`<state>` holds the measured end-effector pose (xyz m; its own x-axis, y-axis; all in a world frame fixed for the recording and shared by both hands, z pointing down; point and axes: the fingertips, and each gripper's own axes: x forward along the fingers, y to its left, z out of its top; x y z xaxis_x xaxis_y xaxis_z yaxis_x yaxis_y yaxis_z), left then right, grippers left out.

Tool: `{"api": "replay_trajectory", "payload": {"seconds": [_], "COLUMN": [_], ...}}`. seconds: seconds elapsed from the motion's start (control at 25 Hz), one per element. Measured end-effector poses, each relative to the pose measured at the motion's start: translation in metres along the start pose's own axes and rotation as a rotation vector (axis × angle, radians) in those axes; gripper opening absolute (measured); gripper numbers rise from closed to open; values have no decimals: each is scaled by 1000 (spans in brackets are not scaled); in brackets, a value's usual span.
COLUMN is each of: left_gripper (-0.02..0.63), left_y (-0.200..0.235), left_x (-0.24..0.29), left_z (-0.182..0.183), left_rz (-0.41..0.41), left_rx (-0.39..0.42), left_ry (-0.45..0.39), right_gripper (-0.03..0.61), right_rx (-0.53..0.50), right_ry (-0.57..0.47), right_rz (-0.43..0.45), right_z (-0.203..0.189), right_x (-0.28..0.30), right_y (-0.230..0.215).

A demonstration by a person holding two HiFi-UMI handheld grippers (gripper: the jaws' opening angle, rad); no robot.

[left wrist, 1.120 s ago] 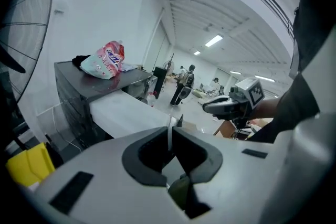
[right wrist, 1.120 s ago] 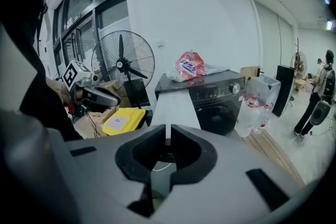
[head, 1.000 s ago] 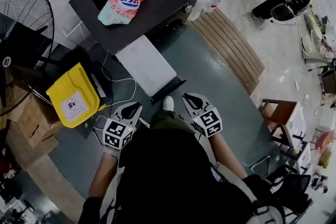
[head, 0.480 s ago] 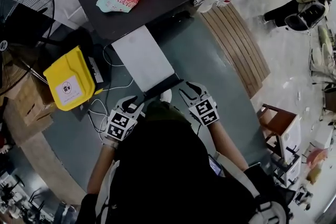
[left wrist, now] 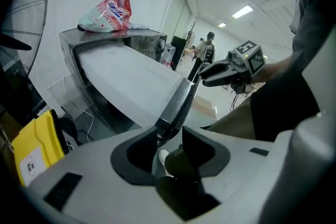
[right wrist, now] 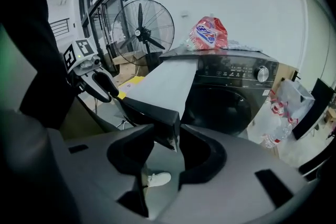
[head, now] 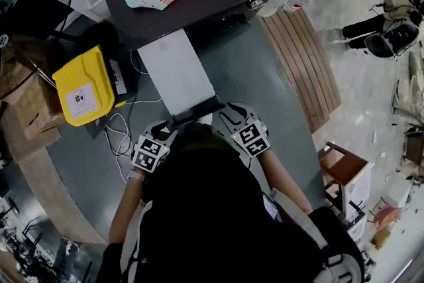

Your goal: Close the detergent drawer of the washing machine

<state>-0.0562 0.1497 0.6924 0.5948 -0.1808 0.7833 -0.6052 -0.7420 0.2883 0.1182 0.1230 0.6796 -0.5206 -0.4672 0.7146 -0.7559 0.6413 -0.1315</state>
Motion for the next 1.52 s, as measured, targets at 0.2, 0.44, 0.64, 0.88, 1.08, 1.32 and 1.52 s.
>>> {"api": "replay_trajectory", "payload": {"seconds": [0.2, 0.44, 0.64, 0.88, 1.08, 1.32, 1.52], "left_gripper": [135, 114, 106, 101, 98, 92, 87], "left_y": [-3, -2, -2, -3, -3, 1, 11], "left_x": [15, 24, 20, 13, 7, 1, 0], "left_z": [-2, -2, 0, 5, 9, 21, 30], "left_rz": [31, 66, 54, 47, 27, 10, -16], "left_rx": [-10, -30, -41, -42, -36, -17, 2], "left_ry": [17, 14, 18, 1, -11, -33, -37], "right_gripper": [141, 124, 121, 118, 116, 117, 117], "right_rx": [-36, -52, -10, -13, -7, -1, 4], "right_ry": [-9, -30, -28, -51, -52, -67, -65], "right_rz": [52, 76, 101, 111, 100, 78, 52], "right_z": [0, 0, 3, 12, 17, 31, 41], "right_x": [9, 12, 9, 3, 0, 0, 5], "right_y": [1, 2, 1, 2, 3, -5, -12]}}
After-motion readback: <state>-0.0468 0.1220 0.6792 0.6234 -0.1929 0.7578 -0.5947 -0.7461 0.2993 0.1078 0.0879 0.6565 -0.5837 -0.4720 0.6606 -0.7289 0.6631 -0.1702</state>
